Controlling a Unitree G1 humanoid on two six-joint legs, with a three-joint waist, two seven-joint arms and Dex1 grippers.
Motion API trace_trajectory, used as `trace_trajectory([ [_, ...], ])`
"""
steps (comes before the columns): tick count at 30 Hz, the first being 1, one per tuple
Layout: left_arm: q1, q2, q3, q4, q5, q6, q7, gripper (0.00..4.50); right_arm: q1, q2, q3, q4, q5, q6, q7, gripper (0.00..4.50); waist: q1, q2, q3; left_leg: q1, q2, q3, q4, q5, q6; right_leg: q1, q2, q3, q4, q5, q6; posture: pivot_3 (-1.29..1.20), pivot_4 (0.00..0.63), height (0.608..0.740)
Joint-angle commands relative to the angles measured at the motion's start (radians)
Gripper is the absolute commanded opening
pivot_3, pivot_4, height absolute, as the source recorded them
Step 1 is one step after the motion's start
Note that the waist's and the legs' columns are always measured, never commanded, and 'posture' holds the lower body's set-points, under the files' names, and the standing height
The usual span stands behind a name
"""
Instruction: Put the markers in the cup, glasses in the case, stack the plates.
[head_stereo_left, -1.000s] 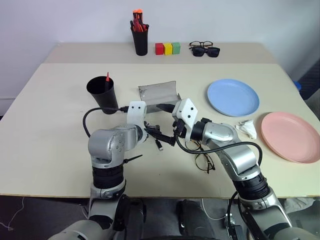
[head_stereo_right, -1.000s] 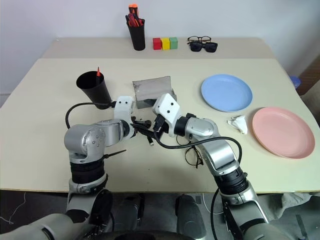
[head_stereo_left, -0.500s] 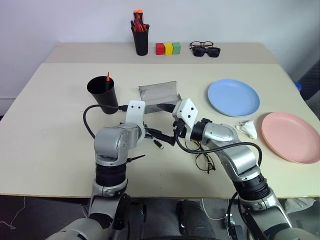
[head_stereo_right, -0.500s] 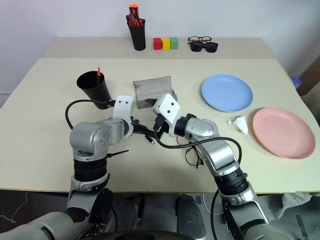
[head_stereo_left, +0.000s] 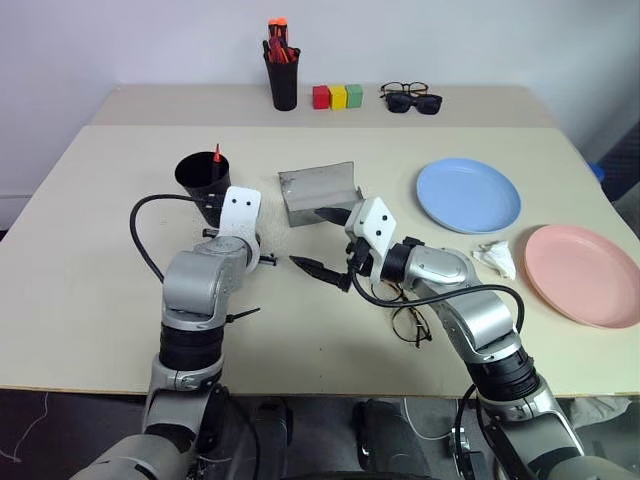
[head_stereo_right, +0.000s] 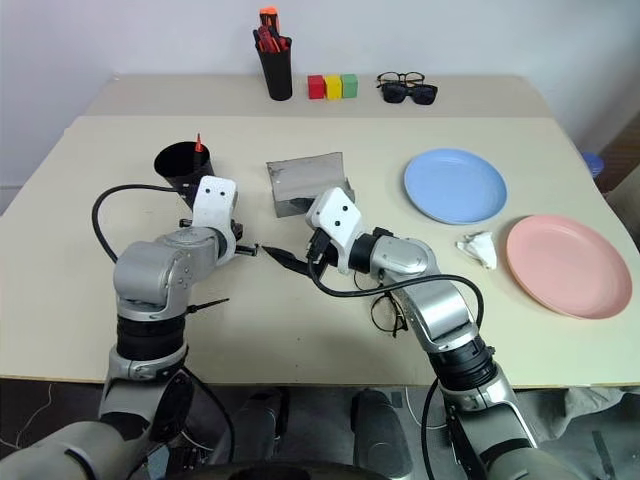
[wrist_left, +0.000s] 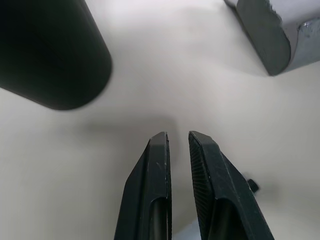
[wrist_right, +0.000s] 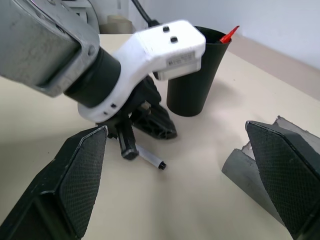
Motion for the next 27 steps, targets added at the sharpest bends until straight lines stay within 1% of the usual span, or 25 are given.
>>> trace_trajectory([
  [1, 0.009, 0.036, 0.0, -0.06, -0.047, -0.017, -0.081, 0.61, -0.006, 0.005, -0.002, -0.033, 0.005, -0.018, 0.003, 4.5, -0.001, 0.0, 0.0, 0.0, 0.0, 0.0, 0.0, 0.0, 0.0, 0.0, 0.0, 0.0, 0.0, 0.0, 0.0, 0.0, 0.15, 0.74],
  [4, 0.018, 0.124, 0.002, -0.116, -0.132, 0.006, -0.209, 1.37, -0.007, 0.007, 0.0, -0.03, 0.004, -0.019, 0.002, 4.5, -0.003, 0.0, 0.0, 0.0, 0.0, 0.0, 0.0, 0.0, 0.0, -0.001, 0.0, 0.0, 0.0, 0.0, 0.0, 0.0, 0.15, 0.74],
  [9, 0.046, 0.279, -0.008, -0.117, -0.195, -0.033, -0.339, 3.85, -0.007, 0.009, 0.002, -0.029, 0.002, -0.02, 0.001, 4.5, -0.006, 0.0, 0.0, 0.0, 0.0, 0.0, 0.0, 0.0, 0.0, -0.001, 0.0, 0.0, 0.001, 0.0, 0.0, 0.0, 0.15, 0.74],
  [13, 0.073, 0.413, -0.065, -0.086, -0.228, -0.108, -0.456, 3.85, -0.013, 0.014, 0.001, -0.021, 0.001, -0.024, 0.0, 4.5, -0.004, 0.0, 0.0, 0.0, 0.0, 0.0, -0.001, 0.0, 0.0, -0.001, 0.0, 0.0, 0.001, 0.0, 0.0, 0.0, 0.15, 0.74],
  [15, 0.078, 0.442, -0.081, -0.071, -0.243, -0.135, -0.496, 3.85, -0.015, 0.016, 0.002, -0.018, 0.0, -0.025, -0.001, 4.5, -0.002, 0.0, 0.0, 0.0, 0.0, 0.001, -0.001, 0.0, 0.0, -0.001, 0.0, 0.001, 0.0, 0.0, 0.0, 0.0, 0.15, 0.74],
  [20, 0.091, 0.526, -0.175, 0.007, -0.247, -0.254, -0.627, 3.85, -0.014, 0.024, 0.005, -0.014, -0.003, -0.029, -0.005, 4.5, -0.002, 0.0, 0.0, -0.001, 0.0, 0.001, -0.001, 0.0, 0.0, -0.001, 0.0, 0.001, 0.0, 0.0, 0.0, 0.0, 0.15, 0.74],
  [22, 0.088, 0.53, -0.194, 0.043, -0.246, -0.29, -0.656, 3.85, -0.012, 0.027, 0.005, -0.015, -0.004, -0.029, -0.007, 4.5, -0.004, 0.0, 0.001, -0.001, 0.0, 0.001, -0.001, 0.0, 0.0, -0.002, 0.0, 0.001, 0.0, 0.0, 0.0, 0.0, 0.15, 0.74],
  [25, 0.069, 0.512, -0.217, 0.107, -0.237, -0.353, -0.686, 3.03, -0.009, 0.029, 0.006, -0.018, -0.008, -0.029, -0.013, 4.5, -0.003, 0.0, 0.0, 0.0, 0.0, 0.001, -0.001, 0.0, 0.0, -0.002, 0.0, 0.001, 0.001, 0.0, 0.0, 0.0, 0.15, 0.74],
  [27, 0.066, 0.51, -0.219, 0.13, -0.224, -0.372, -0.684, 2.09, -0.007, 0.03, 0.001, -0.021, -0.011, -0.026, -0.019, 4.5, -0.001, 0.0, 0.0, 0.0, 0.0, 0.001, -0.001, 0.0, 0.0, -0.002, 0.0, 0.001, 0.001, 0.0, 0.0, 0.0, 0.15, 0.74],
])
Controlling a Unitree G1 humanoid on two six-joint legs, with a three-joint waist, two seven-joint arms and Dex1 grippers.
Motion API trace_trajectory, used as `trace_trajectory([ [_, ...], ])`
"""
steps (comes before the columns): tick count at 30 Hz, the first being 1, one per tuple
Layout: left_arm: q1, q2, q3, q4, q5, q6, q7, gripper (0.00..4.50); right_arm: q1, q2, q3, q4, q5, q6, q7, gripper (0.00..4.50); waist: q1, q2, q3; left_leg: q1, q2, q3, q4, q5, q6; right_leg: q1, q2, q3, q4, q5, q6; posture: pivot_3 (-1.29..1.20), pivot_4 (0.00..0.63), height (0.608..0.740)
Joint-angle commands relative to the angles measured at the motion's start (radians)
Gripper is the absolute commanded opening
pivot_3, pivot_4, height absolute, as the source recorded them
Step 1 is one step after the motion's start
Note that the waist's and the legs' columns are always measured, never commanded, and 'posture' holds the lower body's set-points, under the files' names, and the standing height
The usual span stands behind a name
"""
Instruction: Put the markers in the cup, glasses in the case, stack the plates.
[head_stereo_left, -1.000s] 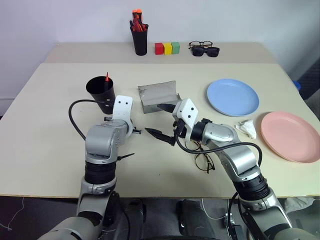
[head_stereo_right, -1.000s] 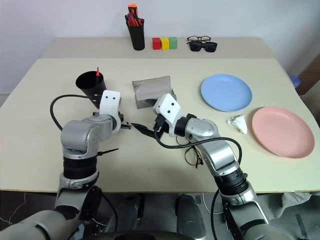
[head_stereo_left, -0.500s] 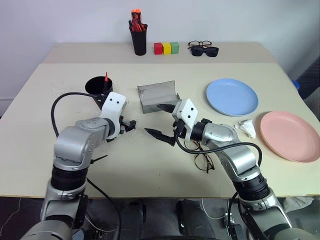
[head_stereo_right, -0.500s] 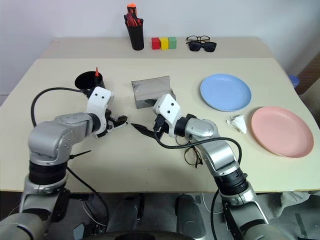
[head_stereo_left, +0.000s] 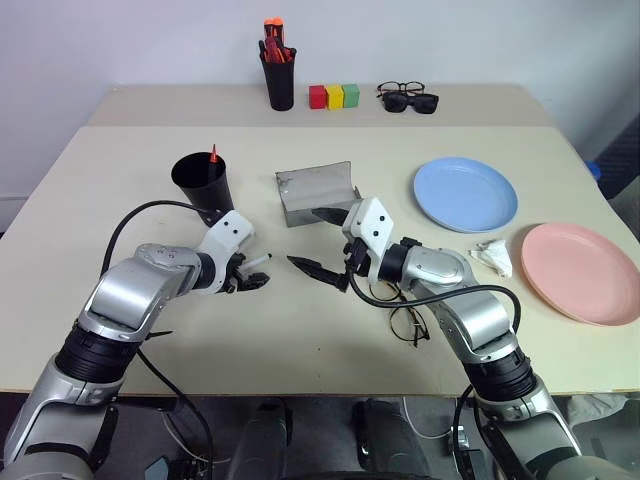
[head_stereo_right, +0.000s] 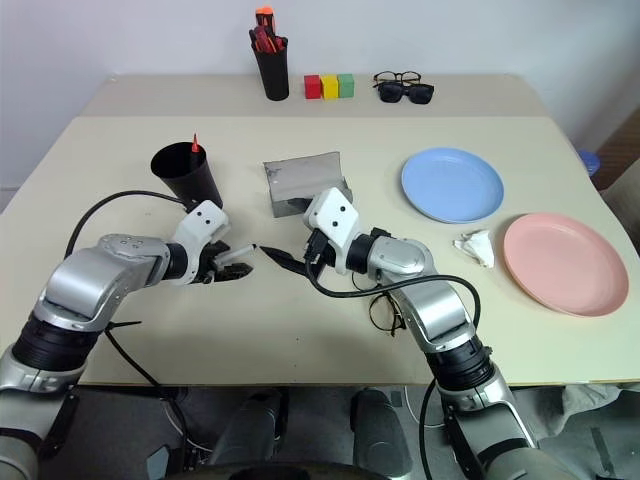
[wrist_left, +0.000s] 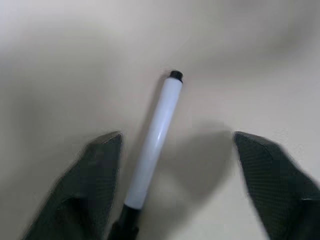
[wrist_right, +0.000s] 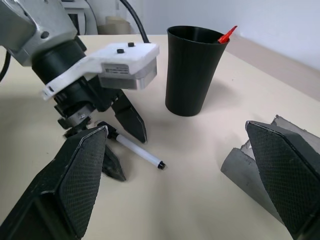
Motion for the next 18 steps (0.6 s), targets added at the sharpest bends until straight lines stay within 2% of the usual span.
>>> trace_trajectory([
  [1, -0.011, -0.01, -0.012, 0.037, 0.015, -0.047, -0.017, 1.59, -0.004, 0.01, -0.008, -0.029, 0.003, -0.018, -0.012, 4.5, 0.002, 0.0, 0.0, 0.0, 0.0, 0.0, 0.0, 0.0, 0.0, 0.0, 0.0, 0.0, 0.0, 0.0, 0.0, 0.0, 0.15, 0.74],
  [4, 0.0, -0.006, -0.006, 0.044, 0.02, -0.071, -0.025, 0.1, 0.004, 0.004, -0.011, -0.039, 0.004, -0.013, -0.013, 4.5, 0.002, 0.0, 0.0, 0.0, 0.0, 0.0, 0.0, 0.0, 0.0, 0.0, 0.0, 0.0, 0.0, 0.0, 0.0, 0.0, 0.15, 0.74],
  [9, 0.027, 0.002, 0.063, 0.012, 0.011, -0.187, -0.053, 0.04, 0.003, -0.002, -0.014, -0.038, 0.003, -0.013, -0.014, 4.5, 0.001, 0.0, 0.0, 0.0, 0.0, 0.0, 0.0, 0.0, 0.0, 0.0, 0.0, 0.0, 0.0, 0.0, 0.0, 0.0, 0.15, 0.74],
  [12, 0.09, 0.013, 0.201, -0.099, -0.073, -0.367, -0.159, 0.04, -0.005, -0.013, -0.026, -0.029, 0.003, -0.015, -0.01, 4.5, -0.001, 0.0, 0.0, 0.0, 0.0, 0.0, 0.0, 0.0, 0.0, 0.0, 0.0, 0.0, 0.0, 0.0, 0.0, 0.0, 0.15, 0.74],
  [14, 0.112, 0.008, 0.283, -0.147, -0.138, -0.408, -0.198, 0.04, -0.008, -0.02, -0.032, -0.024, 0.004, -0.018, -0.007, 4.5, -0.001, 0.0, 0.0, -0.001, 0.001, 0.001, 0.0, 0.0, 0.0, -0.002, 0.0, 0.001, 0.0, 0.0, 0.0, 0.0, 0.15, 0.74],
  [18, -0.031, -0.094, 0.467, -0.115, -0.263, -0.407, -0.062, 0.04, -0.023, -0.028, -0.039, -0.003, 0.003, -0.028, 0.004, 4.5, 0.005, -0.001, 0.001, -0.001, 0.001, 0.001, 0.0, 0.0, 0.0, -0.002, 0.0, 0.001, 0.0, 0.0, 0.0, 0.0, 0.15, 0.74],
])
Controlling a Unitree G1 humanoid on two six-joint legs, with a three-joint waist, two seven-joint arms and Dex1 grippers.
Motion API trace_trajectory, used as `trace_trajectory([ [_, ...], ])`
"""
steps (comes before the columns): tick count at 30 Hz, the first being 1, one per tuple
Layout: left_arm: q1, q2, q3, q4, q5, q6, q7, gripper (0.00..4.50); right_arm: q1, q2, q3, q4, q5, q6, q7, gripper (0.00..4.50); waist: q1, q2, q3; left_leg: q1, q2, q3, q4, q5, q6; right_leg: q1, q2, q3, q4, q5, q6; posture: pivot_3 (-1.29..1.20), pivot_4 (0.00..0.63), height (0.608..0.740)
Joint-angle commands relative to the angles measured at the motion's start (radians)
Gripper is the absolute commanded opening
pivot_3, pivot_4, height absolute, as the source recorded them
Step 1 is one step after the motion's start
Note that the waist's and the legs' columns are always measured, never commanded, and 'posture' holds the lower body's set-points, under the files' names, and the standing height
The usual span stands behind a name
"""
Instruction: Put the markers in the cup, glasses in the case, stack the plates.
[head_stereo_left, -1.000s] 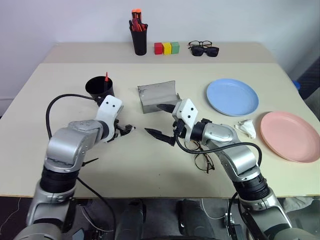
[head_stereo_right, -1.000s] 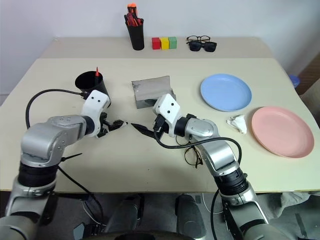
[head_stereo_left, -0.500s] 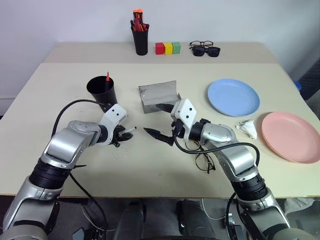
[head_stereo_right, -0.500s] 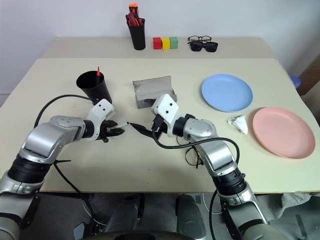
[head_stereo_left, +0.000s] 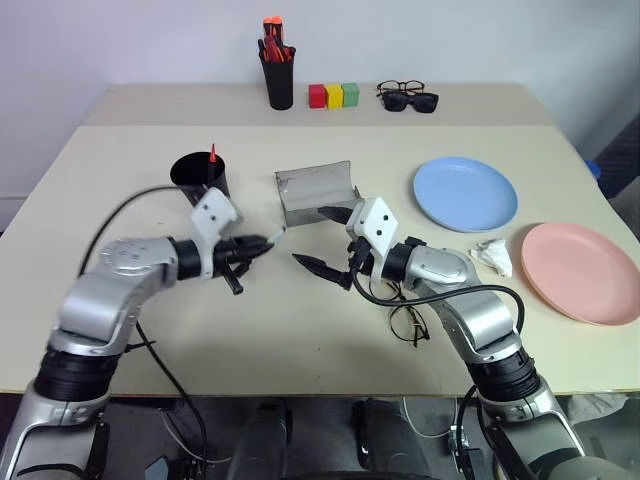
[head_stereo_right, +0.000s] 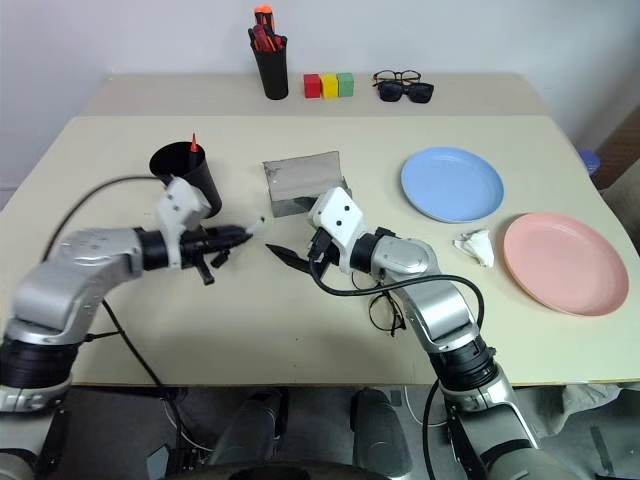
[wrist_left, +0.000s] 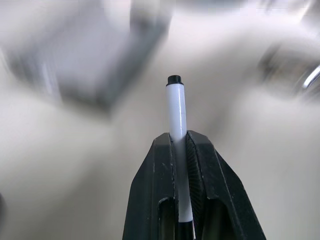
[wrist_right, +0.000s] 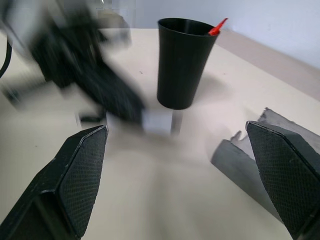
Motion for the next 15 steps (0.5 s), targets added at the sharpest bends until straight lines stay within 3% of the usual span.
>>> trace_trajectory([
  [1, -0.167, -0.099, 0.16, 0.034, -0.067, -0.065, 0.169, 0.04, -0.032, -0.001, -0.021, 0.001, 0.006, -0.031, 0.01, 4.5, 0.005, -0.001, 0.0, 0.0, 0.0, 0.0, 0.001, 0.0, 0.0, 0.001, 0.0, 0.0, 0.0, 0.0, 0.0, 0.0, 0.15, 0.74],
  [6, -0.328, -0.199, 0.19, 0.212, 0.101, -0.245, 0.437, 0.04, -0.071, 0.038, -0.029, 0.032, 0.009, -0.053, -0.013, 4.5, -0.005, -0.002, 0.0, 0.001, -0.001, 0.001, 0.002, 0.0, 0.0, 0.002, 0.0, 0.001, -0.001, 0.001, 0.003, 0.0, 0.15, 0.74],
  [15, -0.254, -0.275, 0.104, 0.427, 0.292, -0.575, 0.523, 0.04, -0.099, 0.101, -0.042, 0.055, -0.01, -0.072, -0.088, 4.5, -0.017, -0.002, 0.0, 0.001, -0.001, 0.001, 0.001, 0.0, 0.0, 0.0, 0.0, 0.002, 0.002, 0.001, 0.002, 0.0, 0.15, 0.74],
])
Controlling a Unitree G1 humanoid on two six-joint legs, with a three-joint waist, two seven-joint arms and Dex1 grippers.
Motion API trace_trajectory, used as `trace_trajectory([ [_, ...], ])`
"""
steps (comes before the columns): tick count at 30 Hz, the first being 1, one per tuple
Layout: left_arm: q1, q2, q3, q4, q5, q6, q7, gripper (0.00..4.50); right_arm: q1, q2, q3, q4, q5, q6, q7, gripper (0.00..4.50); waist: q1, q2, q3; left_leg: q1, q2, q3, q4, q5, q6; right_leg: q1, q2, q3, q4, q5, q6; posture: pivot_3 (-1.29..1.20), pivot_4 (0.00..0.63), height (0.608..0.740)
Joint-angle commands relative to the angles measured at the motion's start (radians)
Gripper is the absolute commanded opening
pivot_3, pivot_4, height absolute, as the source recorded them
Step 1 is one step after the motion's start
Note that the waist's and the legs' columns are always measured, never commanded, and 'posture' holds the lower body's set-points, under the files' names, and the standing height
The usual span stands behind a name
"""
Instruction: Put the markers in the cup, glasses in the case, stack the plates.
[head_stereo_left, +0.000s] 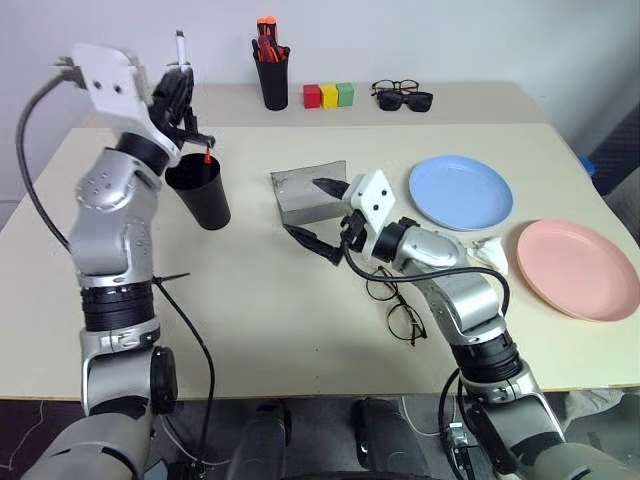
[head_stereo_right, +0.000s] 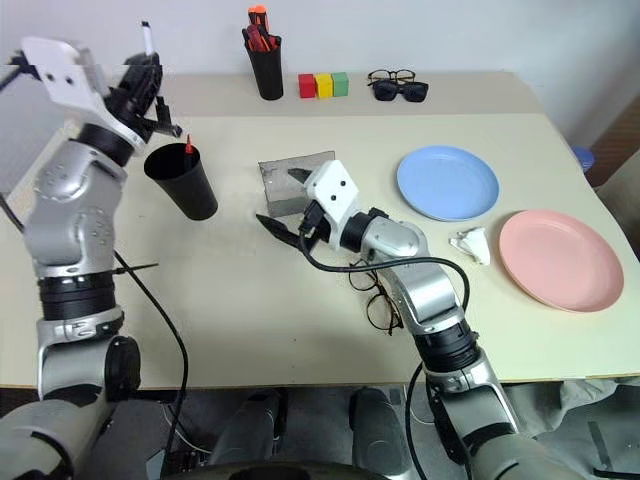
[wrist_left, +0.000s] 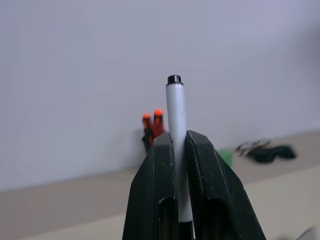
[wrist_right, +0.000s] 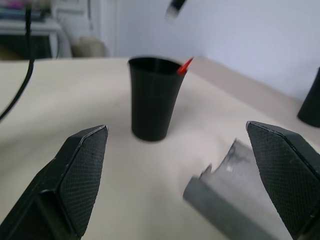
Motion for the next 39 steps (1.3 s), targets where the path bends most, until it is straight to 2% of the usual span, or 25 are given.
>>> trace_trajectory([
  [1, 0.027, -0.015, -0.003, 0.038, 0.044, -0.105, 0.032, 0.04, -0.001, 0.001, -0.02, -0.025, -0.003, -0.019, -0.015, 4.5, 0.0, 0.0, 0.0, 0.0, 0.0, 0.0, 0.0, 0.0, 0.0, 0.0, 0.0, 0.0, 0.0, 0.0, 0.0, 0.0, 0.15, 0.74],
  [10, 0.066, -0.034, -0.002, 0.148, 0.065, -0.208, 0.077, 0.04, 0.019, -0.016, -0.02, -0.05, -0.002, -0.009, -0.02, 4.5, -0.004, 0.0, 0.0, 0.0, 0.0, 0.0, 0.0, 0.0, 0.0, 0.0, 0.0, 0.0, 0.001, 0.0, 0.0, 0.0, 0.15, 0.74],
  [13, 0.067, -0.036, -0.002, 0.154, 0.064, -0.212, 0.086, 1.13, 0.02, -0.018, -0.02, -0.052, -0.001, -0.009, -0.018, 4.5, -0.005, 0.0, 0.0, 0.0, 0.0, 0.0, 0.0, 0.0, 0.0, 0.0, 0.0, 0.0, 0.001, 0.0, 0.0, 0.0, 0.15, 0.74],
  [17, 0.07, -0.04, 0.004, 0.15, 0.063, -0.215, 0.103, 3.07, 0.016, -0.021, -0.019, -0.05, 0.0, -0.009, -0.014, 4.5, -0.005, 0.0, 0.0, 0.0, 0.0, 0.0, 0.0, 0.0, 0.0, 0.0, 0.0, 0.0, 0.001, 0.0, 0.0, 0.0, 0.15, 0.74],
  [21, 0.061, -0.052, 0.035, 0.111, 0.014, -0.201, 0.112, 3.07, 0.014, -0.028, -0.022, -0.05, 0.001, -0.006, -0.01, 4.5, -0.005, 0.0, 0.0, 0.0, 0.0, 0.0, 0.0, 0.0, 0.0, 0.0, 0.0, 0.0, 0.001, 0.0, 0.0, 0.0, 0.15, 0.74],
  [25, 0.04, -0.015, -0.017, -0.024, -0.132, -0.039, -0.067, 3.07, 0.022, -0.068, -0.043, -0.068, 0.007, 0.006, 0.003, 4.5, -0.005, 0.0, 0.0, 0.0, 0.0, 0.0, 0.0, 0.0, 0.0, 0.0, 0.0, 0.0, 0.001, 0.0, 0.0, 0.0, 0.15, 0.74],
  [27, 0.038, 0.064, -0.126, -0.092, -0.166, 0.141, -0.212, 3.62, 0.031, -0.1, -0.06, -0.083, 0.014, 0.016, 0.015, 4.5, -0.004, 0.0, 0.0, 0.0, 0.0, 0.0, 0.0, 0.0, 0.0, 0.0, 0.0, 0.0, 0.001, 0.0, 0.0, 0.0, 0.15, 0.74],
  [29, 0.014, 0.137, -0.259, -0.109, -0.136, 0.287, -0.318, 4.42, 0.044, -0.132, -0.078, -0.1, 0.019, 0.027, 0.027, 4.5, -0.005, 0.0, 0.0, 0.0, 0.0, 0.0, 0.0, 0.0, 0.0, 0.0, 0.0, 0.0, 0.001, 0.0, 0.0, 0.0, 0.15, 0.74],
  [31, -0.028, 0.149, -0.333, -0.069, -0.099, 0.342, -0.347, 4.47, 0.054, -0.151, -0.087, -0.111, 0.023, 0.035, 0.032, 4.5, -0.004, 0.0, 0.0, 0.0, 0.0, 0.0, 0.001, 0.0, 0.0, 0.001, 0.0, 0.0, 0.001, 0.0, 0.0, 0.0, 0.15, 0.74],
  [34, -0.123, 0.097, -0.402, 0.098, -0.053, 0.418, -0.35, 4.47, 0.075, -0.168, -0.091, -0.138, 0.021, 0.044, 0.031, 4.5, -0.009, 0.0, 0.0, 0.001, 0.0, 0.0, 0.001, 0.0, 0.0, 0.002, 0.0, 0.0, 0.001, 0.0, 0.0, 0.0, 0.15, 0.74],
  [36, -0.174, 0.082, -0.469, 0.222, 0.018, 0.406, -0.37, 4.47, 0.087, -0.172, -0.094, -0.162, 0.022, 0.057, 0.023, 4.5, -0.011, 0.0, 0.0, 0.001, 0.0, 0.0, 0.001, 0.0, 0.0, 0.001, 0.001, 0.0, 0.001, 0.0, 0.0, 0.0, 0.15, 0.74],
  [39, -0.24, 0.049, -0.5, 0.392, 0.066, 0.366, -0.409, 4.47, 0.101, -0.172, -0.098, -0.184, 0.021, 0.073, 0.01, 4.5, -0.014, 0.0, 0.0, 0.001, 0.0, 0.0, 0.0, 0.0, 0.0, 0.0, 0.001, 0.0, 0.002, 0.0, 0.0, 0.0, 0.15, 0.74],
])
